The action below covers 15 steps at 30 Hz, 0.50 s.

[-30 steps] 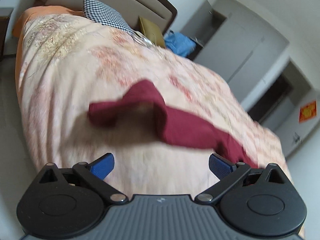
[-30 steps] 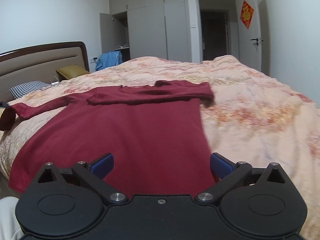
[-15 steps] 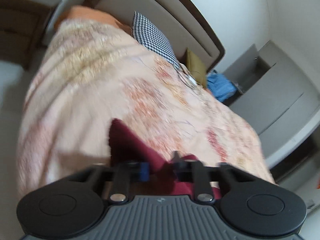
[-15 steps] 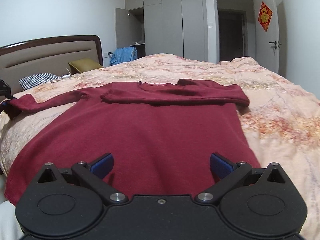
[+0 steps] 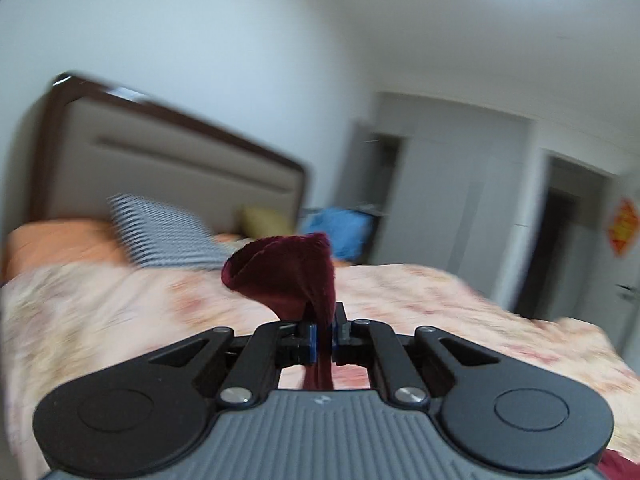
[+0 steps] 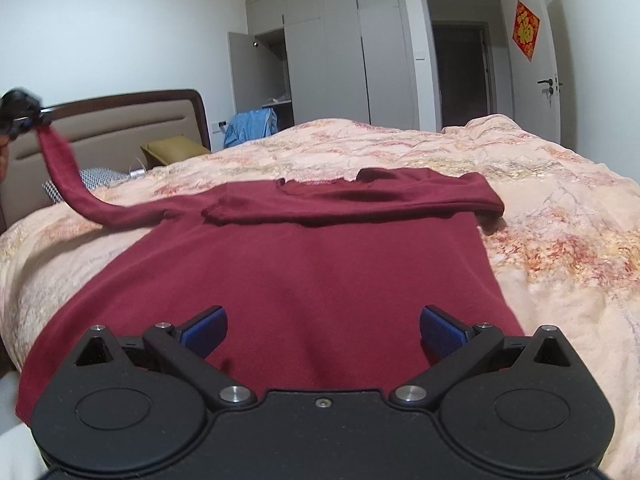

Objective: Fold small clothes
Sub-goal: 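Grasp the other sleeve cuff with the left gripper and fold it across the body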

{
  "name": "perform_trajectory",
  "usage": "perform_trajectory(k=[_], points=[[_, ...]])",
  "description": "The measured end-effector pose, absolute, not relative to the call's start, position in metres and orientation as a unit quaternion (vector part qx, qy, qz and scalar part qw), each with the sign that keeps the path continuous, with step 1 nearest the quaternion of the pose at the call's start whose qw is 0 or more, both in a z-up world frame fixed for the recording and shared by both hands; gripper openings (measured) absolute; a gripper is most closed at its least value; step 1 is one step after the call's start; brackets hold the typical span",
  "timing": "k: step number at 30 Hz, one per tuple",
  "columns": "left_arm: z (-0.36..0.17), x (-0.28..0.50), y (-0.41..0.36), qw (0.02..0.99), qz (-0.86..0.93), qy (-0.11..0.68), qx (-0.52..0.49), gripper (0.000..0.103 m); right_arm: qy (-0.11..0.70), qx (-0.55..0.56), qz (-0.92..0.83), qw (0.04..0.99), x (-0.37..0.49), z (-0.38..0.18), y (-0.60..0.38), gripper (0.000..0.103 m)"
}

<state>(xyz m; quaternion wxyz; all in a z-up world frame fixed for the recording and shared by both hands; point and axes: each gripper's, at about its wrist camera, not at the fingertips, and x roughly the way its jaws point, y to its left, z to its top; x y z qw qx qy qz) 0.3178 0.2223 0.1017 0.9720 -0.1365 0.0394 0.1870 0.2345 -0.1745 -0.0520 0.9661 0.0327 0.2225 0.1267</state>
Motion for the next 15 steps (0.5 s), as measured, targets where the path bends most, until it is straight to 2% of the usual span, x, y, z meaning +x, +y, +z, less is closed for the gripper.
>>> perform_trajectory(k=[8, 15], points=[[0.123, 0.382, 0.091, 0.994, 0.021, 0.076, -0.076, 0.007, 0.199, 0.025, 0.112, 0.973, 0.232, -0.041, -0.204, 0.102], [0.064, 0.418, -0.023, 0.987, -0.085, 0.133, -0.022, 0.007, 0.201, 0.026, 0.07, 0.977, 0.233, -0.038, -0.245, 0.102]])
